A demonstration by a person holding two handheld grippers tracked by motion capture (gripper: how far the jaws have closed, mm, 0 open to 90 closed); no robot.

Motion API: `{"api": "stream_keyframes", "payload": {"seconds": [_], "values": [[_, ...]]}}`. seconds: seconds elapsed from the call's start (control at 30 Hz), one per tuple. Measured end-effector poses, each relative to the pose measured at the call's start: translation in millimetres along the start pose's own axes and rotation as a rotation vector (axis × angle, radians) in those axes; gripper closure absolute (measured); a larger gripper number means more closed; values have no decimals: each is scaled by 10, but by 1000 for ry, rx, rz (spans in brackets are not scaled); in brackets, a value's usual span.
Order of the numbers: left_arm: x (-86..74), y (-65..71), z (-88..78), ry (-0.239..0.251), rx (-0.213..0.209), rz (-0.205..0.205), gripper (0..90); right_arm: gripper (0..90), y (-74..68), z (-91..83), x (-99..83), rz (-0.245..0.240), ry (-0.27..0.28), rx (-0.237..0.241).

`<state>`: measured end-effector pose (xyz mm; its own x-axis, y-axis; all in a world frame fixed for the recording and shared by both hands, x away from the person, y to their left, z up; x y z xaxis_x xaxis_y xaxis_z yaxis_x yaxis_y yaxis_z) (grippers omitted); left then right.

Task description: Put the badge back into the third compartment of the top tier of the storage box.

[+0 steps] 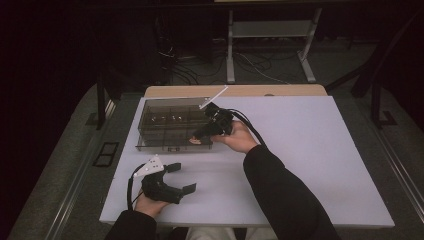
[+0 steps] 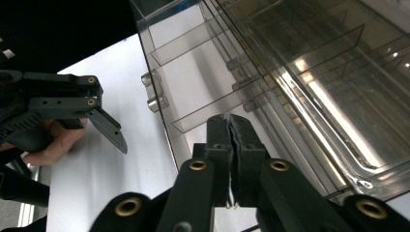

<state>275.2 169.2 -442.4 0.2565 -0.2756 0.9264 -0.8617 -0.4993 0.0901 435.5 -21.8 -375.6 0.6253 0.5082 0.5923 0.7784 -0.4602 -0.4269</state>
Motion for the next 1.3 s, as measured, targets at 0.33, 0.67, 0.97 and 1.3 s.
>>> {"api": "stream_keyframes", "payload": {"seconds": [0.33,0.67,0.97,1.3], "values": [[-2,2,2,-2,-2,1,0,693,-65,-171,12,-23,67,-41],[-2,5,7,-4,-1,0,0,383,-86,-373,-45,-2,109,-86],[-3,4,10,-1,2,-6,0,114,-48,-559,-129,13,138,-71],[-5,-3,3,-4,2,-4,0,1,-12,-761,-306,40,156,-88]]}}
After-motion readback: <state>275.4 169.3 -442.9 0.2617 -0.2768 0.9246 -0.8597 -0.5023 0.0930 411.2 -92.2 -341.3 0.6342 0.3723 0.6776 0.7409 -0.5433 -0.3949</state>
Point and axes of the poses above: each handheld gripper's, and its own axes: z roughly forward along the jaws, x roughly out of its top, y roughly to its right, the point moved 2 cm from there along z, roughly forward along the jaws, and after that the axes turned 12 degrees about z, right-handed, at the moved point
